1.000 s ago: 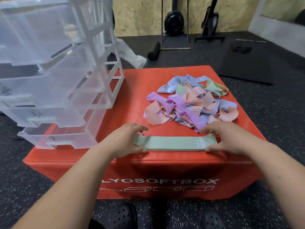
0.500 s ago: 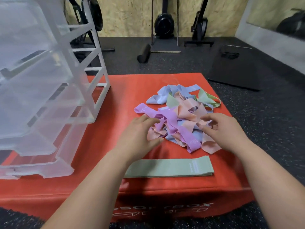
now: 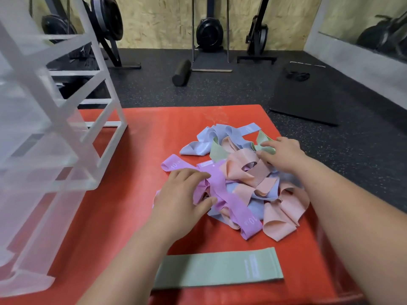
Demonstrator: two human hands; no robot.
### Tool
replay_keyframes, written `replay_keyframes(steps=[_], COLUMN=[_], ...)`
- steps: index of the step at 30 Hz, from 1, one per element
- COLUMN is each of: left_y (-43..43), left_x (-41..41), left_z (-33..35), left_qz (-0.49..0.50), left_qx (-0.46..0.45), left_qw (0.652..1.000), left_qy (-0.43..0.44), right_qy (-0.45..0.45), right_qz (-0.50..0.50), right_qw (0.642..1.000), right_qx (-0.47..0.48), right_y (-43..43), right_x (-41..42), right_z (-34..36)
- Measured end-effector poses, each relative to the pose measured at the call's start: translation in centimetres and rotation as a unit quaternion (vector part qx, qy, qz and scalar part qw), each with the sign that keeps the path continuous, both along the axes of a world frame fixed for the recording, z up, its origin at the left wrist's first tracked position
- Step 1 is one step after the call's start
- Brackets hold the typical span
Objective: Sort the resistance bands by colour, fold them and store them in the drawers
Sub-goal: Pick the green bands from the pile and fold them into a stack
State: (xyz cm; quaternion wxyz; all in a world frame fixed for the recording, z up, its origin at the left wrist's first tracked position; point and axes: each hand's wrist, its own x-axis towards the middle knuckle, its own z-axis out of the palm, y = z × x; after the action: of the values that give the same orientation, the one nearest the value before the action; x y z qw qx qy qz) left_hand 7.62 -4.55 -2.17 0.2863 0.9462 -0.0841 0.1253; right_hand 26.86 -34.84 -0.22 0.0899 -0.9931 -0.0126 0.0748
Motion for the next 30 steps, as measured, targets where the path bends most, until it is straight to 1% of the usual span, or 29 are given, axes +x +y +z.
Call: replay_keyframes(steps=[3,6,9,12,16,20,23,26,28,30], left_y=[0.0,0.1,0.0,-0.1,-0.4,-0.5,-0.5,-0.6,-0.9,-1.2], left_x=[0.0,-0.1,-0.4,-1.0,-2.0,-3.4,-4.4,-5.7,-6.7,-7.5], left_z=[0.0,0.2,0.7,1.5,3.1,4.6,5.6,6.3,6.5,6.5], left_qz=[0.003,0.002,0.002,-0.003,-0.006,-0.005,-0.012,-0.011,-0.002,0.004], left_qx=[0.001,-0.007,-0.01,-0.017,-0.033,-0.042,-0.054,-0.075,-0.108,-0.153], left_qw=[1.0,1.0,1.0,1.0,0.999,0.998,0.997,0.995,0.992,0.987], left_qy=[-0.001,0.002,0.005,0.005,-0.008,-0.037,-0.061,-0.072,-0.065,-0.041], right_qy=[0.013,-0.002,-0.028,-0.112,-0.229,-0.269,-0.275,-0.263,-0.249,-0.213], right_qz=[0.003,0.011,0.013,0.024,0.011,0.026,0.051,0.068,0.067,0.043], right_qw=[1.0,0.999,1.0,0.992,0.956,0.915,0.876,0.837,0.812,0.803], right_qx=[-0.022,-0.04,-0.002,0.061,0.184,0.301,0.394,0.476,0.523,0.555], right_y=[0.6,1.1,1.1,0.9,1.3,2.8,4.0,5.3,6.1,7.0], right_x=[1.1,0.9,-0.1,-1.7,-4.3,-7.9,-11.1,-14.9,-17.8,-20.5], right_z=[0.2,0.3,0.7,2.3,6.9,12.0,14.2,14.8,14.1,12.1])
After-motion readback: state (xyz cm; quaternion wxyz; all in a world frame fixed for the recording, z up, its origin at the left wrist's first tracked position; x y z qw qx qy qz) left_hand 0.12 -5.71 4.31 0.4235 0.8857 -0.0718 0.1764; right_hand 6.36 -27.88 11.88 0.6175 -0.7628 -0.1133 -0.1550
